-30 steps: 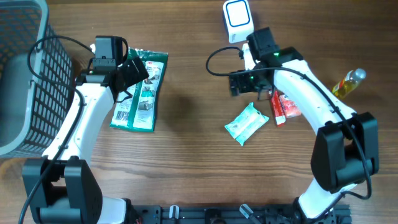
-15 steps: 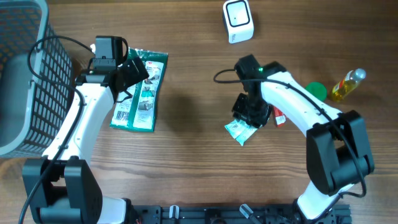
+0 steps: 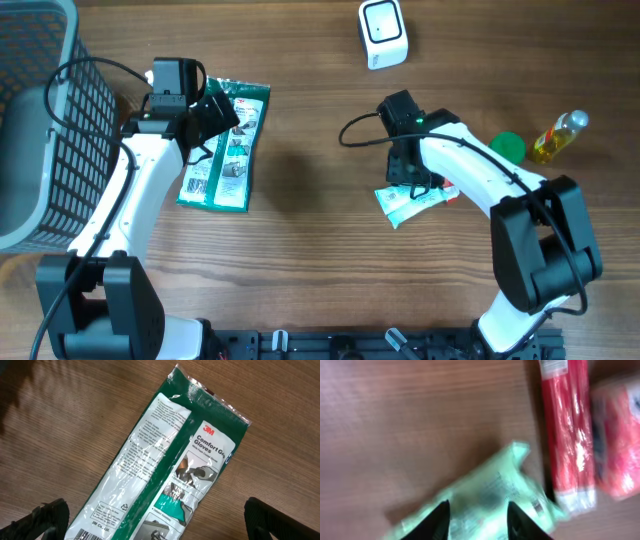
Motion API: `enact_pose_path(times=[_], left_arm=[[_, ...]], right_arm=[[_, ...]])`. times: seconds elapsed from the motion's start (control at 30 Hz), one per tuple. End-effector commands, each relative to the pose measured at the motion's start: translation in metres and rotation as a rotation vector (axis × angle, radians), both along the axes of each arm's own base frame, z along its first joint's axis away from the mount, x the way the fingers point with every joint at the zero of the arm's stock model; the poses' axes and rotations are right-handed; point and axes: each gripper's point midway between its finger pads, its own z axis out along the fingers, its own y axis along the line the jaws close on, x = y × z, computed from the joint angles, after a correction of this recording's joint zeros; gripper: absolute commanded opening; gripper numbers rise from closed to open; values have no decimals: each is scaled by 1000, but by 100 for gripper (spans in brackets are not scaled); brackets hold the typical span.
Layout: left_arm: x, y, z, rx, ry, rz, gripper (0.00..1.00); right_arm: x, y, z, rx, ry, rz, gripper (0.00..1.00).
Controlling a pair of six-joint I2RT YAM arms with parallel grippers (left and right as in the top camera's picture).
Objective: Scan the item barcode
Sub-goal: 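Lower the green pouch near the red tube at right and release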
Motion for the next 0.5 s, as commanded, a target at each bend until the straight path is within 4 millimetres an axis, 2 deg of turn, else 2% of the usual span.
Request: enact_pose_path(times=[0.0, 0.03, 0.07, 0.13, 0.27, 0.37, 0.47], left_arm=[[2, -1, 2, -9, -9, 9, 100], [2, -1, 2, -9, -9, 9, 100], [2, -1, 2, -9, -9, 9, 100], [2, -1, 2, -9, -9, 9, 100], [2, -1, 2, -9, -9, 9, 100], [2, -1, 2, -9, -9, 9, 100], [2, -1, 2, -9, -9, 9, 100]], right_arm=[[6, 5, 32, 26, -1, -54, 40], [5, 10, 37, 63, -7, -83, 45], [2, 17, 40, 112, -5, -157, 56], [-13, 12, 37, 113, 30, -383, 56], [-31, 2, 36, 70, 72, -575, 63], [-34, -1, 36, 54, 76, -623, 68], [-35, -1, 36, 52, 76, -629, 67]])
